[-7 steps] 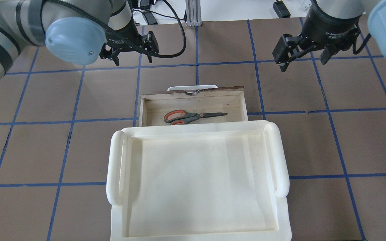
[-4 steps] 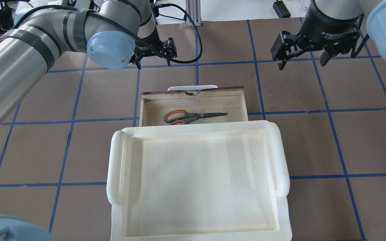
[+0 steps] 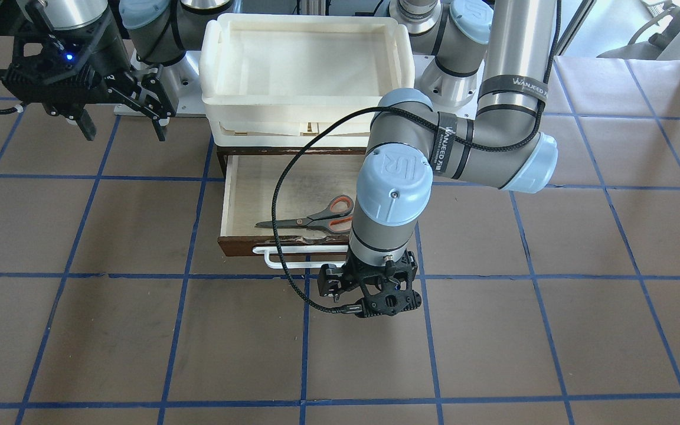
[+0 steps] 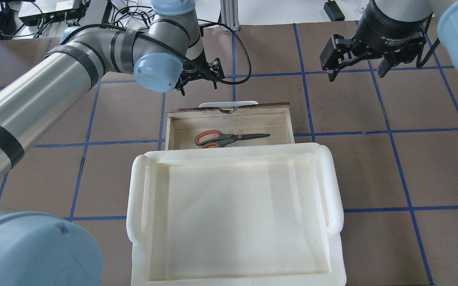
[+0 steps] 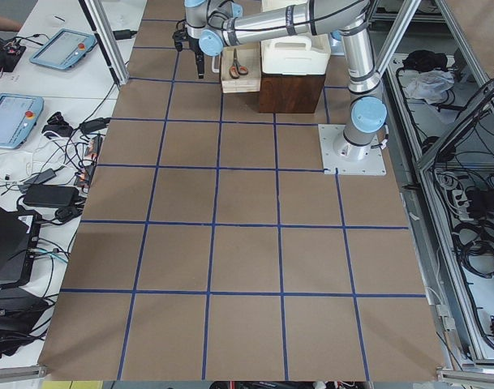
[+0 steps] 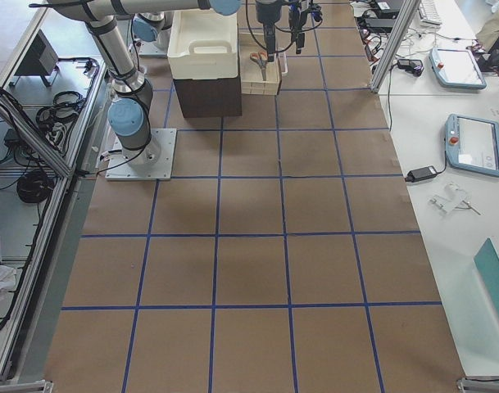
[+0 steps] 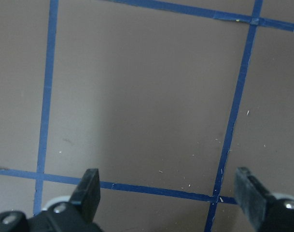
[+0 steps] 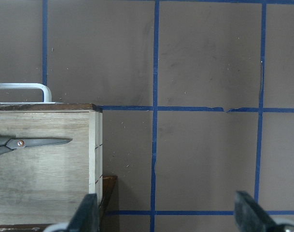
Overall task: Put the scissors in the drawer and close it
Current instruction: 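Raise the right gripper away while the left gripper moves above the drawer handle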
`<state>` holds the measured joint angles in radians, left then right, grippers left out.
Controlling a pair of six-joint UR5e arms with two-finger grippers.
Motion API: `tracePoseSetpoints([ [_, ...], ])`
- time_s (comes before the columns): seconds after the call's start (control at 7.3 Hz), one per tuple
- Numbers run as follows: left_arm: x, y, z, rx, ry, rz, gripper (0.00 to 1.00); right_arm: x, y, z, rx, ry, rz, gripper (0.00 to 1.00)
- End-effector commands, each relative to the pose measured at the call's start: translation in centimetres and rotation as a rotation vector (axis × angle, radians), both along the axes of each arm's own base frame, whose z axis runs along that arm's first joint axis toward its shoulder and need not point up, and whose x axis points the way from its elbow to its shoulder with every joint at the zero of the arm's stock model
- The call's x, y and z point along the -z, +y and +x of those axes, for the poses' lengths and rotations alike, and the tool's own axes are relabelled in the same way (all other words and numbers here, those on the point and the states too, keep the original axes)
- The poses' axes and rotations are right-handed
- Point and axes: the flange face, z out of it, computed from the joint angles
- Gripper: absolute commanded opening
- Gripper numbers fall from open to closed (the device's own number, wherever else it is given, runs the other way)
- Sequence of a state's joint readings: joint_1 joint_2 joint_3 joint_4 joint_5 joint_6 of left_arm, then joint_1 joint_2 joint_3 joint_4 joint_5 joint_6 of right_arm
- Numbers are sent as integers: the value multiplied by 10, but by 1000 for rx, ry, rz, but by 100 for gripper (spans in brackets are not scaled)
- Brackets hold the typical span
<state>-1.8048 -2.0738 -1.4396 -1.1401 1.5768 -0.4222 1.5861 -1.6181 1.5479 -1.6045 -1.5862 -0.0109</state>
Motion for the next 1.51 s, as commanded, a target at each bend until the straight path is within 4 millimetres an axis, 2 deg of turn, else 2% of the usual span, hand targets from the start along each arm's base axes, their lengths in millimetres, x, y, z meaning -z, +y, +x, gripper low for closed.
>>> tracePoseSetpoints([
  [0.0, 15, 3, -15, -51, -5, 27, 100, 1, 0, 0, 3, 0, 3, 100],
  [0.41, 22, 11, -15, -80, -31, 120, 100, 1, 0, 0, 3, 0, 4, 100],
  [1.37, 0, 22, -14, -90, -10, 216, 100, 1, 0, 0, 2, 3, 4, 100],
])
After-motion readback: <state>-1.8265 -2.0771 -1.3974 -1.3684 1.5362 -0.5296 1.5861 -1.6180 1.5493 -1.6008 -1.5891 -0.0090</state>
